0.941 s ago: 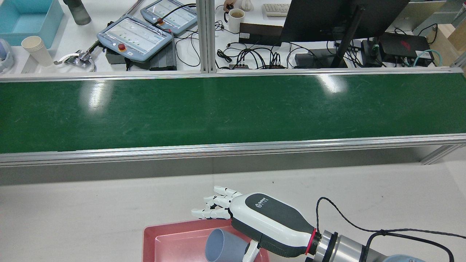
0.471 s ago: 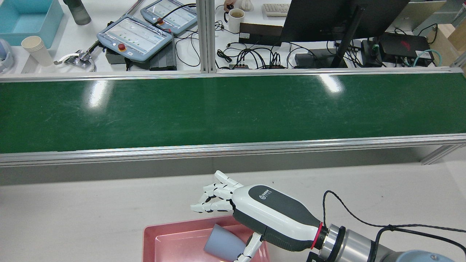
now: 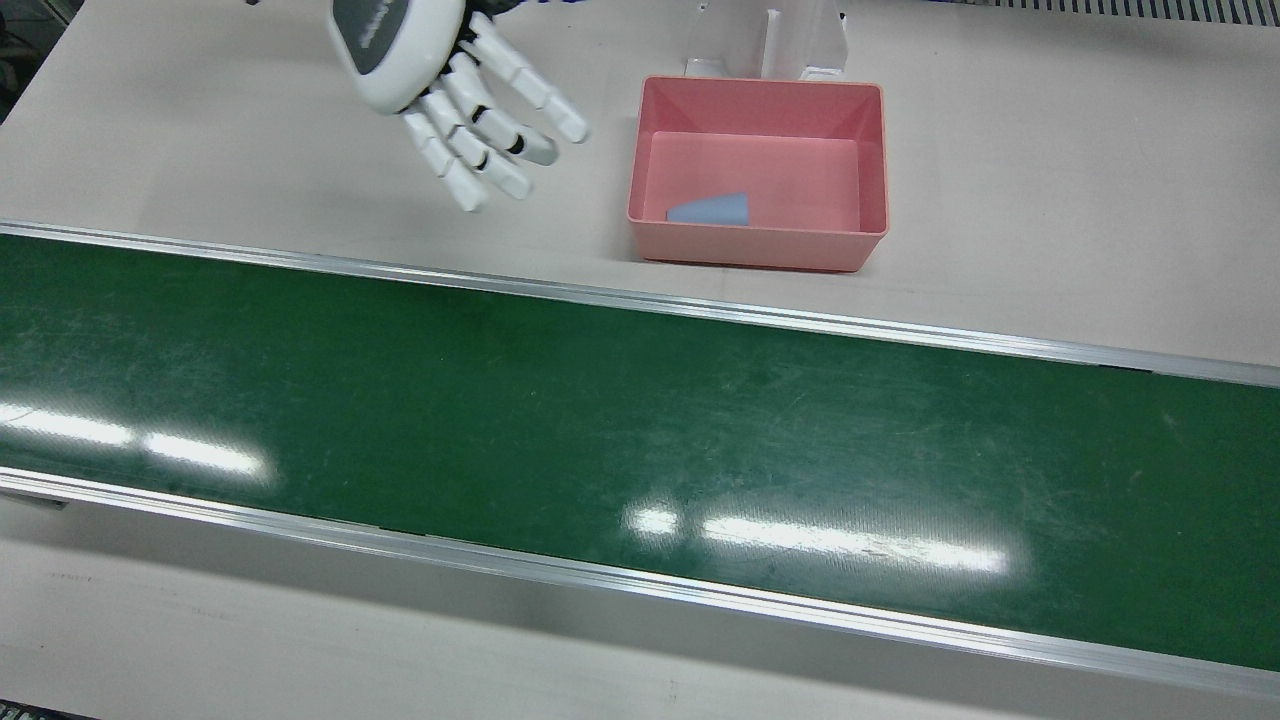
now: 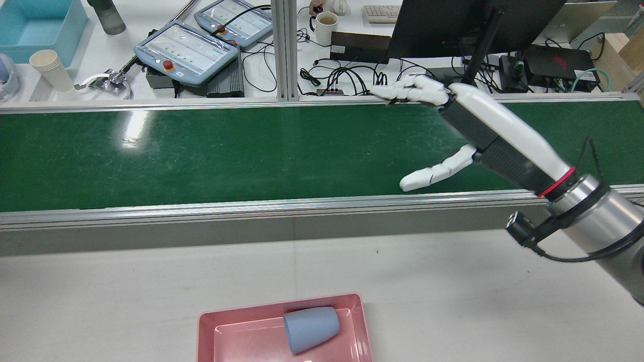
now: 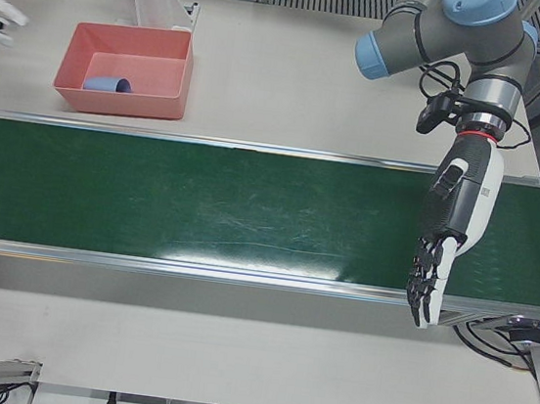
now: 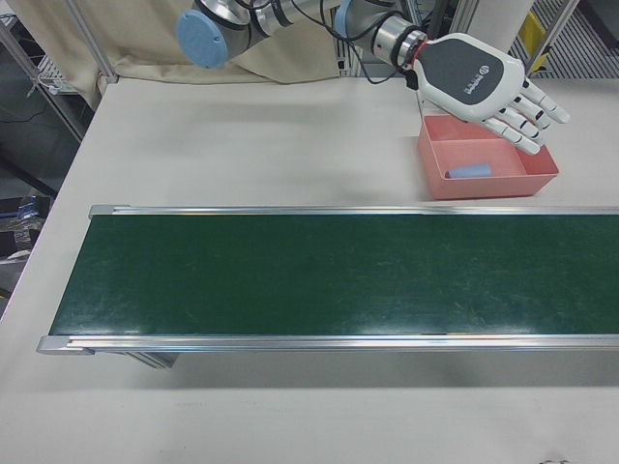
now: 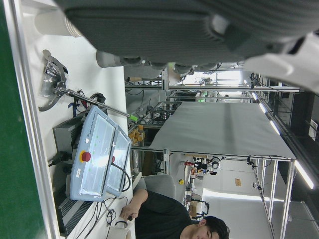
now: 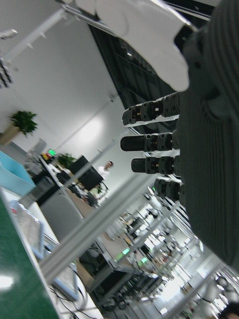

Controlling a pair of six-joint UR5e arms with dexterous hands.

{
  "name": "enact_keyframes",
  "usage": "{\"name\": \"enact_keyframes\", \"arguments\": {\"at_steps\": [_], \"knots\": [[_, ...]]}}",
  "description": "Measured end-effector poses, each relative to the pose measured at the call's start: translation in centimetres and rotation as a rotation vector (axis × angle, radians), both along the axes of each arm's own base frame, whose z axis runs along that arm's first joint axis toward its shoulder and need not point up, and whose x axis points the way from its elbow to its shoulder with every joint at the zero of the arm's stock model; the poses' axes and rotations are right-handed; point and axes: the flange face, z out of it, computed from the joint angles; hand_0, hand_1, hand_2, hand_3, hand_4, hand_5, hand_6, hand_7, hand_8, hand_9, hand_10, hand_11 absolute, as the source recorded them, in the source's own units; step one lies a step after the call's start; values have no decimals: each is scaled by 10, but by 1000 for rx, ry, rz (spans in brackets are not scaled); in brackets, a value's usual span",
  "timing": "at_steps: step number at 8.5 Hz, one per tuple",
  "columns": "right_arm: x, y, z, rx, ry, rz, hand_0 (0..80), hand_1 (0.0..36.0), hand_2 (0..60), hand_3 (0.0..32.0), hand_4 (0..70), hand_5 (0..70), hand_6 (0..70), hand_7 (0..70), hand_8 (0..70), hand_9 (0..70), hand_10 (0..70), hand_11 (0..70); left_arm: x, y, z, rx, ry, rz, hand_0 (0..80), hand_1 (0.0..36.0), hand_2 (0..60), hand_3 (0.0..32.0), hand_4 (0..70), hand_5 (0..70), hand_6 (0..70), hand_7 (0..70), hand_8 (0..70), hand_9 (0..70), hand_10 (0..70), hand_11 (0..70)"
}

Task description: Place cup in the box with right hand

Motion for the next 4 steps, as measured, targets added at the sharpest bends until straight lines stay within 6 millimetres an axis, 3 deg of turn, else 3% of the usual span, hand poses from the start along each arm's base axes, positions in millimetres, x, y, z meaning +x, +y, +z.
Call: {"name": "enact_keyframes", "arguments": {"at_steps": [1, 2, 3, 4], "knots": [[44, -32, 37, -124, -76, 91, 354, 80, 104, 0, 0, 41, 88, 326, 124, 240, 66, 106, 0, 0, 0, 0, 0, 0, 0, 0, 0, 0, 0, 0, 0, 0, 0, 0, 0, 0], [86, -64, 90, -265, -155, 180, 354, 79, 106, 0, 0, 42, 85, 305, 126, 240, 70, 112, 0, 0, 0, 0, 0, 0, 0, 0, 0, 0, 0, 0, 0, 0, 0, 0, 0, 0], [135, -85, 143, -375, -206, 286, 352, 77, 102, 0, 0, 44, 83, 279, 140, 255, 81, 128, 0, 0, 0, 0, 0, 0, 0, 0, 0, 0, 0, 0, 0, 0, 0, 0, 0, 0], [174, -91, 182, -447, -225, 373, 347, 74, 100, 0, 0, 50, 76, 209, 175, 292, 108, 166, 0, 0, 0, 0, 0, 0, 0, 0, 0, 0, 0, 0, 0, 0, 0, 0, 0, 0]]}}
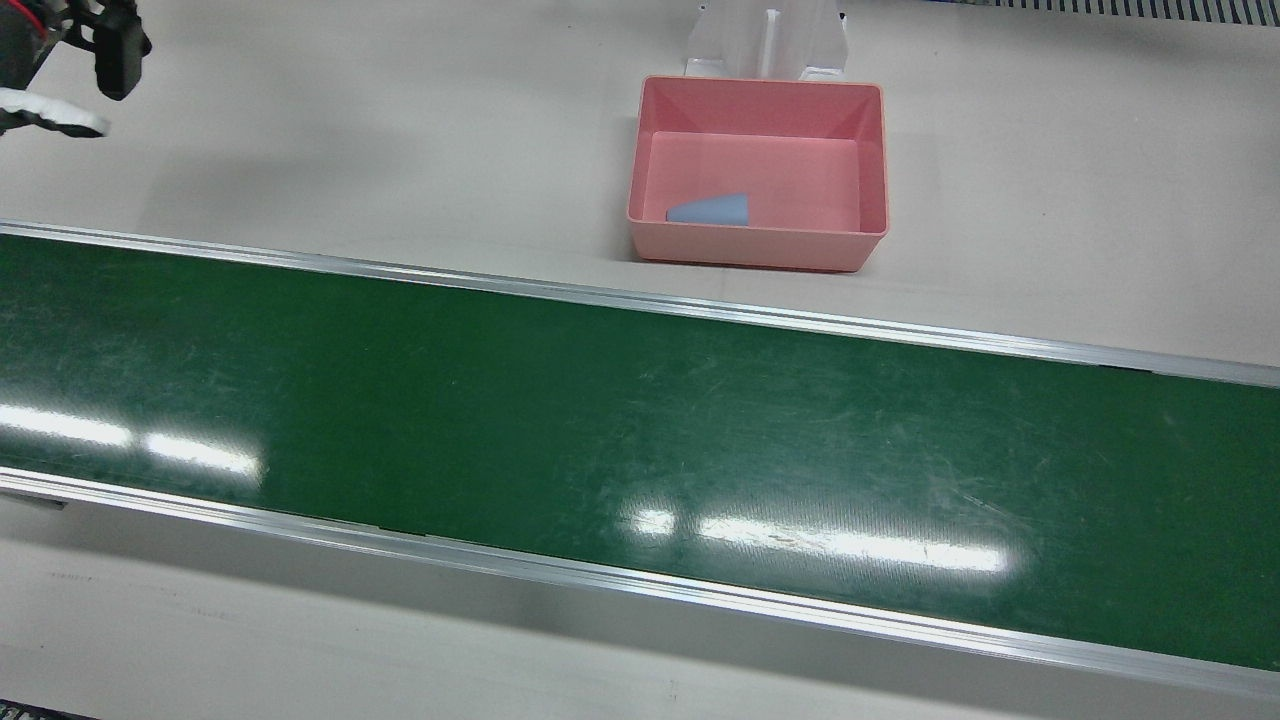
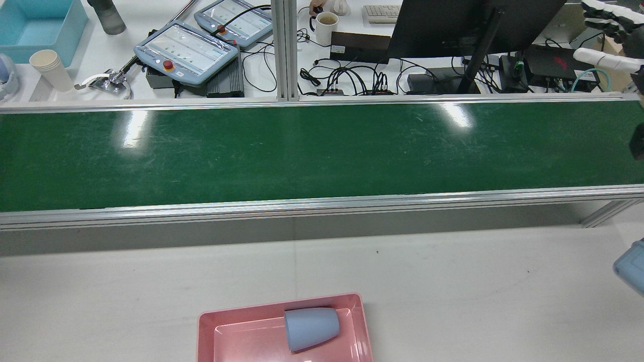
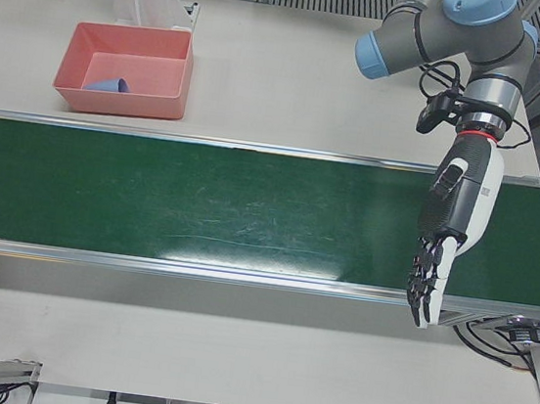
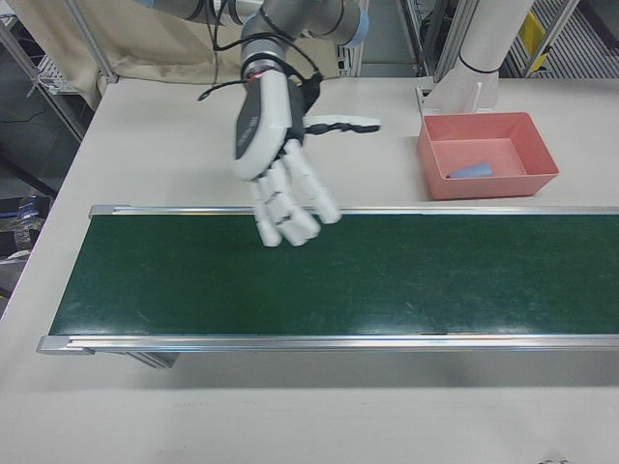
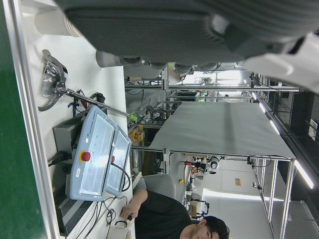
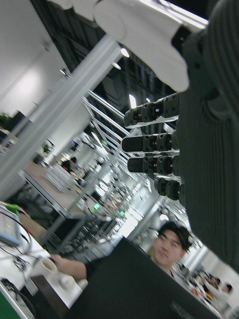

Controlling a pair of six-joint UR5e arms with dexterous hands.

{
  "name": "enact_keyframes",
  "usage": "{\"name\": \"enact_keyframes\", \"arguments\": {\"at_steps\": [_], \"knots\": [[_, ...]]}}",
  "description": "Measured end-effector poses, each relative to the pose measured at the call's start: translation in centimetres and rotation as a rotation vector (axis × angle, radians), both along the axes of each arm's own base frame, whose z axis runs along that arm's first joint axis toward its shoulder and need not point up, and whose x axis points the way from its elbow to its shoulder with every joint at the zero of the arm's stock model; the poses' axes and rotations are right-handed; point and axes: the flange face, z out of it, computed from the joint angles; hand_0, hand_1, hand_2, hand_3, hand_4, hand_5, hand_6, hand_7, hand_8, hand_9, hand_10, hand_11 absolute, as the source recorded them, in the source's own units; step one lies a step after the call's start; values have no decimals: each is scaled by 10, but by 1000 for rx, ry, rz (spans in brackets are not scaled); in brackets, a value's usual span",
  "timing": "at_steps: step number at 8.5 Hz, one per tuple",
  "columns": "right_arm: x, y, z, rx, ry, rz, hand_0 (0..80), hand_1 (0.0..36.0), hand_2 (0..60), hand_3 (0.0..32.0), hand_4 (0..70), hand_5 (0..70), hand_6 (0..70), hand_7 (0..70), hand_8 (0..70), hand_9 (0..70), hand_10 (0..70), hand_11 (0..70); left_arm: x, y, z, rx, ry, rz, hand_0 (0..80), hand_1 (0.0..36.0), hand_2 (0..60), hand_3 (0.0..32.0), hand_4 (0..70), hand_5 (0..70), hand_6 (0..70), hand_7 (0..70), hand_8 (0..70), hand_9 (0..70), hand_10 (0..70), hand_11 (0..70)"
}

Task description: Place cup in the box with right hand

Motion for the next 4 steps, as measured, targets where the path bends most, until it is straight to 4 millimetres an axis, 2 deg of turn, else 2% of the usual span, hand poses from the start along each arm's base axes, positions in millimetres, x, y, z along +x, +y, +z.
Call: {"name": "enact_keyframes", "arguments": {"at_steps": [1, 2, 3, 4], "knots": [[25, -4, 39, -77, 3, 57, 344, 70, 104, 0, 0, 49, 72, 182, 182, 298, 112, 170, 0, 0, 0, 0, 0, 0, 0, 0, 0, 0, 0, 0, 0, 0, 0, 0, 0, 0], [39, -11, 81, -149, 9, 95, 332, 62, 114, 0, 11, 43, 82, 232, 191, 317, 117, 175, 0, 0, 0, -1, 0, 0, 0, 0, 0, 0, 0, 0, 0, 0, 0, 0, 0, 0], [49, -16, 114, -201, 14, 118, 332, 56, 119, 0, 97, 36, 89, 284, 176, 305, 120, 176, 0, 0, 1, -1, 0, 0, 0, 0, 0, 0, 0, 0, 0, 0, 0, 0, 0, 0], [54, -19, 133, -229, 15, 129, 349, 60, 136, 0, 162, 30, 97, 352, 151, 280, 109, 161, 0, 0, 1, -1, 0, 0, 0, 0, 0, 0, 0, 0, 0, 0, 0, 0, 0, 0]]}}
